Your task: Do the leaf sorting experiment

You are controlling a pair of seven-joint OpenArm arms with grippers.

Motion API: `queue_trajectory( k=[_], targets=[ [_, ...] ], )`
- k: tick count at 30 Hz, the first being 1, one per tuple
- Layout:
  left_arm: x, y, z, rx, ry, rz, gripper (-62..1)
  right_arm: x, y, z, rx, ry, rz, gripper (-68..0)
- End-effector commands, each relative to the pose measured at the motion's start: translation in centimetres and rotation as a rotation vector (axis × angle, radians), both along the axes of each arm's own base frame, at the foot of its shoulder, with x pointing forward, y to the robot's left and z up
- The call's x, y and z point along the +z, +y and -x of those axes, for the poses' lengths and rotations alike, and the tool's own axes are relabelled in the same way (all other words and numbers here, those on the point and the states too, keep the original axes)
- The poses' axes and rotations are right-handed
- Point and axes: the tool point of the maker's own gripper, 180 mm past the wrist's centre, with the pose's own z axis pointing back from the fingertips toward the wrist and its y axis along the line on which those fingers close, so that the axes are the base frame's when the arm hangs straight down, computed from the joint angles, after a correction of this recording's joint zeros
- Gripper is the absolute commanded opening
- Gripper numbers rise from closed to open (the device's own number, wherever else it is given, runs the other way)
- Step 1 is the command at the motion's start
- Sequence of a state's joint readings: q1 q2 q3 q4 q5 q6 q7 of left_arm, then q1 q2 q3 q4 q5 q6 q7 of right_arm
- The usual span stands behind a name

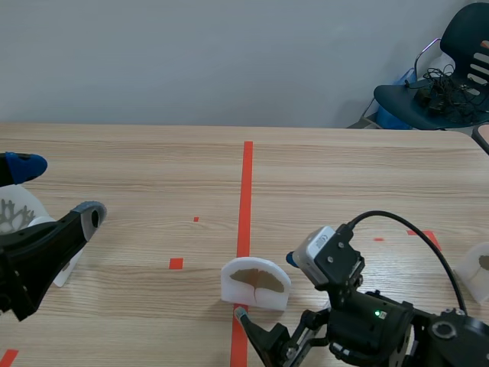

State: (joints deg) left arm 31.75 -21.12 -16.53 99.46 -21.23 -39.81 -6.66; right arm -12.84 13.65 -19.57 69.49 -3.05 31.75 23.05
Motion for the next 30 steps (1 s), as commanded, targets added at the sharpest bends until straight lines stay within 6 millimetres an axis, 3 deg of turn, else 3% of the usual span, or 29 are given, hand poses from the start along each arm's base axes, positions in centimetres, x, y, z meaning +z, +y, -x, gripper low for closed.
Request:
queue_trajectory(
  k=[1, 3, 7, 16, 19, 23, 30],
  targets=[
    [0.7, 0.0, -0.1, 0.001, -0.023, 0.018, 1.4, 1.1, 0.4, -0.7, 0.004, -0.049, -0.028, 0.4],
    [0.7, 0.0, -0.1, 0.001, -0.022, 0.018, 1.4, 1.1, 0.8, -0.7, 0.005, -0.084, -0.023, -9.2],
    [0.6, 0.0, -0.1, 0.002, -0.021, 0.019, 1.4, 0.4, 0.8, -0.4, 0.005, -0.076, -0.008, -34.8],
    [0.6, 0.1, -0.3, 0.004, -0.024, 0.021, 1.4, -0.6, 0.5, -0.1, 0.002, -0.040, 0.025, -62.8],
    [0.5, 0.2, -0.2, 0.007, -0.019, 0.021, 1.4, 0.1, -0.1, -0.5, -0.022, -0.065, 0.002, -63.8],
    [0.2, 0.4, -0.2, 0.012, -0.010, 0.021, 1.4, 2.1, -2.4, -0.8, -0.101, -0.110, -0.008, -63.8],
    [-0.3, 0.7, -0.2, 0.021, 0.003, 0.024, 1.4, 6.4, -10.0, -0.3, -0.348, -0.159, -0.055, -63.8]
  ],
)
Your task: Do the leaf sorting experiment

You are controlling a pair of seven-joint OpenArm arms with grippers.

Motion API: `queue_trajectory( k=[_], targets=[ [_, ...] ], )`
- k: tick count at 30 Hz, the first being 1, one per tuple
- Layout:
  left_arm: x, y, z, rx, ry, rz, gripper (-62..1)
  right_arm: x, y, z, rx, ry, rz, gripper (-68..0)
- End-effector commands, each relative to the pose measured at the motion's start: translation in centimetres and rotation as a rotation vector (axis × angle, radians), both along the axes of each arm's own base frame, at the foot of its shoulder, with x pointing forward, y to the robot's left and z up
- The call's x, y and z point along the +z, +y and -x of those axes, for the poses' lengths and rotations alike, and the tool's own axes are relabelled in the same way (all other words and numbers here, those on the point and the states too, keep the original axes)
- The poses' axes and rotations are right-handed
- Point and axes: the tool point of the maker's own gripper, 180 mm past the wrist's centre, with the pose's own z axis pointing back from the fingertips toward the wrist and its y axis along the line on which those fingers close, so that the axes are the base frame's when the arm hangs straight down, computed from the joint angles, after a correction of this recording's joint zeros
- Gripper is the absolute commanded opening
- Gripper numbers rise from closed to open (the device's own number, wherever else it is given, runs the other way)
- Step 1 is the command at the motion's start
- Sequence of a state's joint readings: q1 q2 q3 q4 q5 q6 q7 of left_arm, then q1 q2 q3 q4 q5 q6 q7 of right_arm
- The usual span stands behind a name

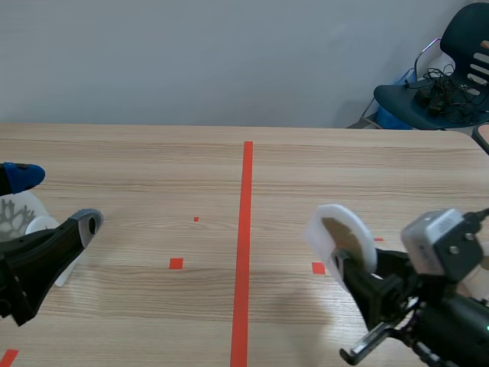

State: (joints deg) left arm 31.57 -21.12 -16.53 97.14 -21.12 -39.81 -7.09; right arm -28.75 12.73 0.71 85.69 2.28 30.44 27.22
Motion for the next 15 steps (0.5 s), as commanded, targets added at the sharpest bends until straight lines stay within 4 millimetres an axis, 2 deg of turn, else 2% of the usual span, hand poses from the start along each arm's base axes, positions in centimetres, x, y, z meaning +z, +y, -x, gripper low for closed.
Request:
queue_trajectory(
  k=[1, 4, 6, 11, 15],
  targets=[
    [0.7, 0.0, -0.2, 0.002, -0.024, 0.020, 1.4, 0.5, -1.8, -0.3, -0.055, -0.017, -0.008, -63.8],
    [0.7, 0.0, -0.2, 0.002, -0.025, 0.020, 1.4, 0.4, -5.8, -0.7, -0.168, 0.008, 0.018, -63.8],
    [0.8, 0.0, -0.2, 0.002, -0.027, 0.021, 1.4, 0.3, -7.6, -1.1, -0.219, 0.019, 0.033, -63.8],
    [1.0, 0.0, -0.5, 0.002, -0.036, 0.021, 1.4, -1.2, -10.8, -2.4, -0.312, 0.046, 0.054, -63.8],
    [1.1, 0.0, -0.5, 0.002, -0.039, 0.021, 1.4, -3.7, -12.5, -3.1, -0.370, 0.099, 0.030, -63.8]
  ],
)
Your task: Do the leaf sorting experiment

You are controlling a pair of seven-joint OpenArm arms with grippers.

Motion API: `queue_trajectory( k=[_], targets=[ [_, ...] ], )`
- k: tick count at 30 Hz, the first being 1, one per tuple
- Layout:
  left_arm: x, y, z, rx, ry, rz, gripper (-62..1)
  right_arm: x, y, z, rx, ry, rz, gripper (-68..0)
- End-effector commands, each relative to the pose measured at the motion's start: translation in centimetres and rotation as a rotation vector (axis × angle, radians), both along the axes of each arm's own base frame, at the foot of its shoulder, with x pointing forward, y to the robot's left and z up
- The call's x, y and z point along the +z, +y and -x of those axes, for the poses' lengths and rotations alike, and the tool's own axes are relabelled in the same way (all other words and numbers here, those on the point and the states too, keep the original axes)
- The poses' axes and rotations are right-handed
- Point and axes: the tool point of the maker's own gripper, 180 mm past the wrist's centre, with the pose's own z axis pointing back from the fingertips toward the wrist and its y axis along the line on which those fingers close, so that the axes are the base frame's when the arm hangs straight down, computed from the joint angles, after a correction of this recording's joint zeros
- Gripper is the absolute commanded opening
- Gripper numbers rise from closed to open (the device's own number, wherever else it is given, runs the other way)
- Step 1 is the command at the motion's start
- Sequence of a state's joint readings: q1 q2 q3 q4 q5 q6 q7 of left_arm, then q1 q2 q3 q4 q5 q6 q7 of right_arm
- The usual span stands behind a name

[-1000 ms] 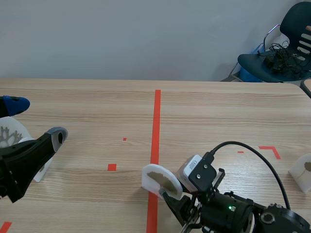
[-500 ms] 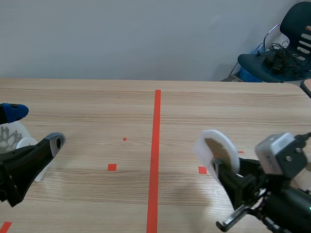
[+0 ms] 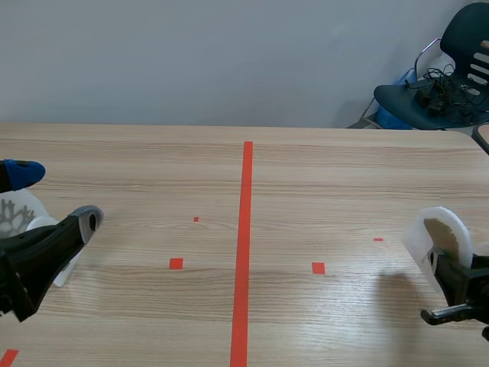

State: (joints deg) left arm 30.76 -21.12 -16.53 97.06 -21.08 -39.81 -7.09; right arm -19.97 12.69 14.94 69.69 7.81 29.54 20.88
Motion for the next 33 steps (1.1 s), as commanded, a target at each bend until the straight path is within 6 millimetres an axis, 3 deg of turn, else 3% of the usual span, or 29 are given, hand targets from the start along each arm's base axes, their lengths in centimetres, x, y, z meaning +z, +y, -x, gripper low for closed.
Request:
queue_trajectory(
  k=[1, 9, 13, 20, 27, 30, 33],
  targets=[
    [0.8, 0.0, -0.2, 0.002, -0.027, 0.022, 1.4, 0.3, -0.6, -0.8, -0.022, -0.025, -0.015, -63.8],
    [0.8, 0.0, -0.2, 0.002, -0.026, 0.021, 1.4, -0.7, -3.8, -1.1, -0.166, -0.025, 0.053, -63.8],
    [0.8, 0.0, -0.2, 0.002, -0.026, 0.021, 1.4, -1.1, -4.1, -0.9, -0.181, -0.007, 0.067, -62.8],
    [0.8, 0.0, -0.2, 0.002, -0.026, 0.021, 1.4, -0.4, -4.5, -1.0, -0.191, -0.040, 0.072, -42.5],
    [0.8, 0.0, -0.3, 0.004, -0.028, 0.024, 1.4, 4.0, -5.9, -2.1, -0.190, -0.177, 0.085, -27.8],
    [0.9, 0.0, -0.3, 0.004, -0.030, 0.024, 1.4, 6.6, -5.9, -2.7, -0.174, -0.226, 0.063, -26.0],
    [0.9, 0.0, -0.3, 0.004, -0.030, 0.024, 1.4, 8.8, -4.6, -3.1, -0.119, -0.247, 0.056, -24.2]
  ],
)
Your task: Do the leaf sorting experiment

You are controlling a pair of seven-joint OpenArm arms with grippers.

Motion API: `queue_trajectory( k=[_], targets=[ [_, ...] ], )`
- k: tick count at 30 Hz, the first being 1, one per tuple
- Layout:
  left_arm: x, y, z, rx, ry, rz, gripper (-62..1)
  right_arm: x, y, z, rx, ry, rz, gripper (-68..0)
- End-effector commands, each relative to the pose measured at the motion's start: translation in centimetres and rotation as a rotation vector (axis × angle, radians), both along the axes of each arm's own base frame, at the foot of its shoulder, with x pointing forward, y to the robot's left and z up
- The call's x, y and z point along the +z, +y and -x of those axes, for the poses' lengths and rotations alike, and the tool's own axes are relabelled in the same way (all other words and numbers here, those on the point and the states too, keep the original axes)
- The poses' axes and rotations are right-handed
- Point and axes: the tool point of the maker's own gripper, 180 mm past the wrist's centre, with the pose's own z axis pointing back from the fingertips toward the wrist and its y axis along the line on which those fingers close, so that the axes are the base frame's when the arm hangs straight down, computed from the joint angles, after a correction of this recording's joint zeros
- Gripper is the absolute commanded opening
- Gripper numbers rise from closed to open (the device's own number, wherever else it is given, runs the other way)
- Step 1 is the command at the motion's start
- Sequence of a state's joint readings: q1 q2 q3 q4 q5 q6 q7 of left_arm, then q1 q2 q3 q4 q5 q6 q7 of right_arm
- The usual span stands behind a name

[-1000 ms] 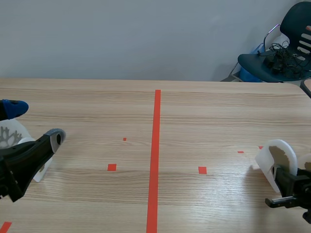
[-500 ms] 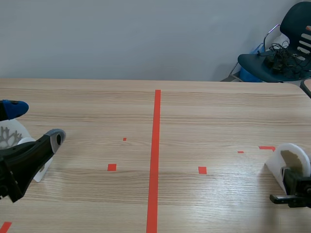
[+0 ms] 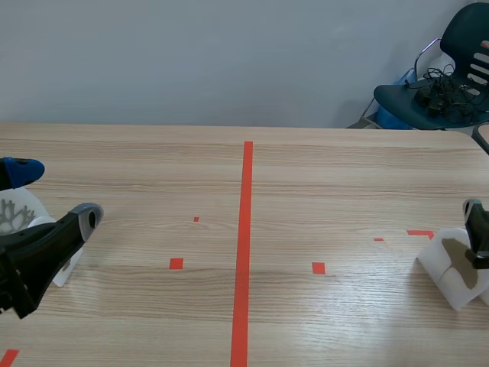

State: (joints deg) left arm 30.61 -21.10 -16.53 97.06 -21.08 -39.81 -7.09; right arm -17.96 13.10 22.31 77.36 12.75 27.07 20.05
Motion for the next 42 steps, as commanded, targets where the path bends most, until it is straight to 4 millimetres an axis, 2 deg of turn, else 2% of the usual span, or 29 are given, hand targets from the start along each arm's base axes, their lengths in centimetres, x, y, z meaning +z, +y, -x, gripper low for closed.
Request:
queue_trajectory(
  k=[1, 5, 7, 13, 18, 20, 24, 27, 36, 42],
  targets=[
    [0.8, 0.0, -0.3, 0.004, -0.027, 0.024, 1.4, 2.1, 0.6, -0.4, 0.038, -0.038, 0.023, -21.8],
    [0.8, 0.0, -0.3, 0.004, -0.028, 0.024, 1.4, 5.4, 3.0, -0.8, 0.123, -0.067, 0.033, -12.4],
    [0.8, 0.0, -0.3, 0.004, -0.028, 0.024, 1.4, 6.2, 4.3, -1.0, 0.166, -0.045, 0.054, -6.8],
    [0.8, 0.0, -0.3, 0.004, -0.028, 0.024, 1.4, 5.1, 9.3, 0.0, 0.334, 0.092, 0.100, -6.2],
    [0.8, 0.0, -0.3, 0.004, -0.028, 0.024, 1.4, 5.2, 13.2, 2.6, 0.440, 0.116, 0.094, -5.9],
    [0.8, 0.0, -0.3, 0.004, -0.028, 0.024, 1.4, 5.2, 14.0, 3.8, 0.465, 0.132, 0.093, -1.3],
    [0.8, 0.0, -0.3, 0.004, -0.028, 0.024, 1.4, 5.1, 14.9, 5.7, 0.489, 0.165, 0.084, 0.4],
    [0.8, 0.0, -0.3, 0.004, -0.028, 0.024, 1.4, 5.4, 15.2, 6.3, 0.493, 0.166, 0.041, 0.4],
    [0.8, 0.0, -0.3, 0.004, -0.027, 0.023, 1.4, 6.7, 15.4, 5.9, 0.499, 0.095, 0.019, 0.4],
    [0.8, 0.0, -0.3, 0.004, -0.027, 0.023, 1.4, 6.8, 15.4, 5.9, 0.499, 0.093, 0.020, 0.4]
  ],
)
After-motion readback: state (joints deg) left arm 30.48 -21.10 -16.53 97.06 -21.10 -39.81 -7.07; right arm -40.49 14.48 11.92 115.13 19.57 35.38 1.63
